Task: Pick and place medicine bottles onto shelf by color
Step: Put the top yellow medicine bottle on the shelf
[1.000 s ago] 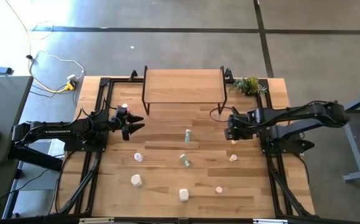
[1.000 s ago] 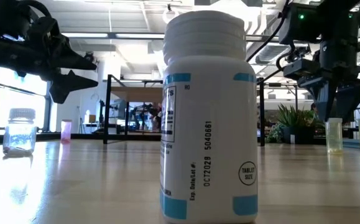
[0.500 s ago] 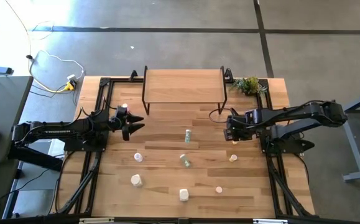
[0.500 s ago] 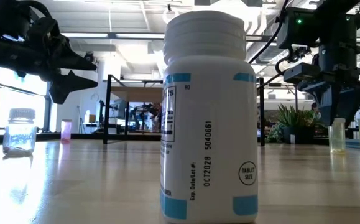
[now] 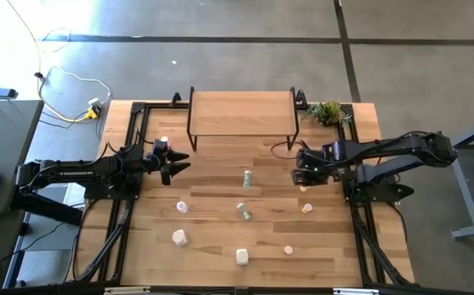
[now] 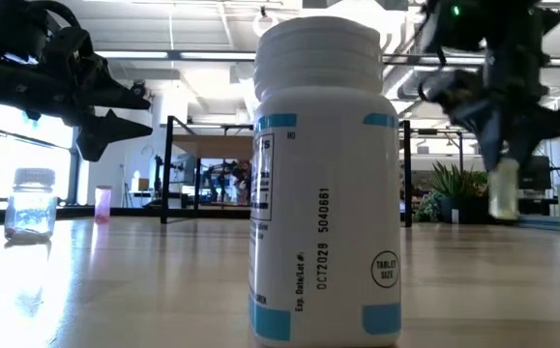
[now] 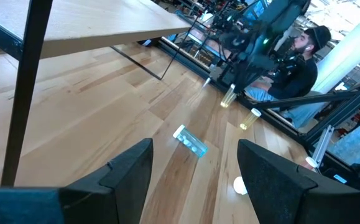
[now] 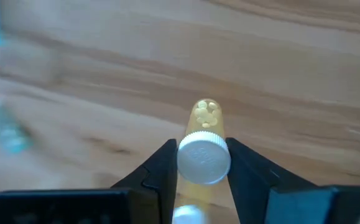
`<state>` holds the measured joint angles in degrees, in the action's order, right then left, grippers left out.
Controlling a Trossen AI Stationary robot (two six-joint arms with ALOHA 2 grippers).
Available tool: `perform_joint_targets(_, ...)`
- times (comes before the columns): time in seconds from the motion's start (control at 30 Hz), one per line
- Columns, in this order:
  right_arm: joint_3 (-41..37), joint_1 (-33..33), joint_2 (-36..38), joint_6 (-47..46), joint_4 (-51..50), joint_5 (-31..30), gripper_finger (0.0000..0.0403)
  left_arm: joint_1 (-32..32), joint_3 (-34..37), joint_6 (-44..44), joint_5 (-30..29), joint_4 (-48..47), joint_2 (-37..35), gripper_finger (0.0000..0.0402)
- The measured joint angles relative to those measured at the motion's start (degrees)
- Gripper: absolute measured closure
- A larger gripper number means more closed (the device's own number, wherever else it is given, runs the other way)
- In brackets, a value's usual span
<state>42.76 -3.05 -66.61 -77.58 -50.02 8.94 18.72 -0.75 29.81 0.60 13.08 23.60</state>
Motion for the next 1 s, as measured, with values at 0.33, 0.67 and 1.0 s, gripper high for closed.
perform_joint_targets(0.33, 17.7, 1.6, 0.0, 4.7, -0.1, -12.5, 0.0296, 0.0, 0.0, 0.0, 0.0, 0.0, 0.0, 0.0177)
perform_joint_targets(0.67, 32.1, -3.8, -0.1, 20.9, -1.0, -25.6, 0.0295, 0.0, 0.0, 0.0, -0.4, 0.0, 0.0, 0.0177)
perform_joint_targets(1.0, 43.6, -17.6, -4.6, 42.0, -4.0, -21.6, 0.0295, 0.0, 0.0, 0.0, -1.1, 0.0, 0.0, 0.0177)
